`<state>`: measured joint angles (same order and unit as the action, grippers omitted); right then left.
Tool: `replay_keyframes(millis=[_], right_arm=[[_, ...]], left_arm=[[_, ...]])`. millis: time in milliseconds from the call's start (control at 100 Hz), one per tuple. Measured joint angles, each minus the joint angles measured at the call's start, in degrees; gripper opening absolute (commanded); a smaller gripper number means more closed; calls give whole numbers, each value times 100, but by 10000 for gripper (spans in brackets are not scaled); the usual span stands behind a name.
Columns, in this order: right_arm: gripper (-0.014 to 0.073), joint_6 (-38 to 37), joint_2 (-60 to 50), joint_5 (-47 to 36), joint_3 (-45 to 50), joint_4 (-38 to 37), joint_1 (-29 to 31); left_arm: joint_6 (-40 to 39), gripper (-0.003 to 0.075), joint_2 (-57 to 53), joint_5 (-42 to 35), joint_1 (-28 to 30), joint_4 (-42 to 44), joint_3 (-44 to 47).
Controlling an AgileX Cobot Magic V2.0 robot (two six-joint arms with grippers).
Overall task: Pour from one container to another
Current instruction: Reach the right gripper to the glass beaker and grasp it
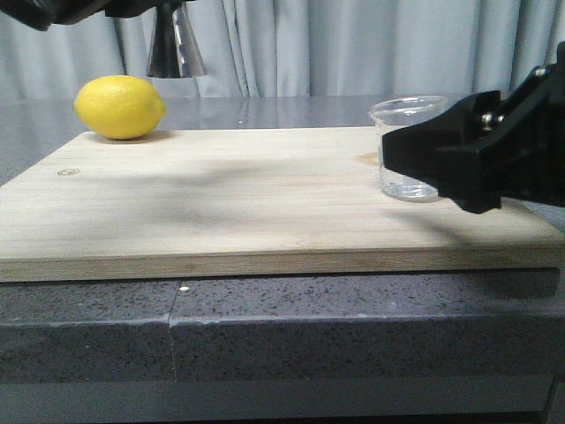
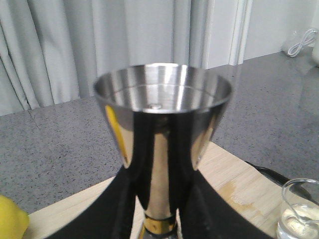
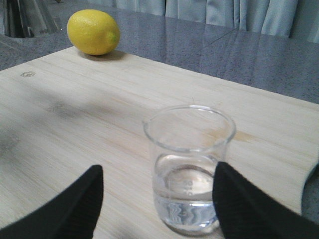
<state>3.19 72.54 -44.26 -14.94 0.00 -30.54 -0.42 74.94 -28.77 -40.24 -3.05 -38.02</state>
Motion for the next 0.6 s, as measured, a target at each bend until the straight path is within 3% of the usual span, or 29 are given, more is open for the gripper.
replay_keyframes(millis=[600], right_arm=[[489, 307, 1110, -1429, -11, 0, 193]], left_arm=[[0, 64, -33, 35, 0, 0, 0]])
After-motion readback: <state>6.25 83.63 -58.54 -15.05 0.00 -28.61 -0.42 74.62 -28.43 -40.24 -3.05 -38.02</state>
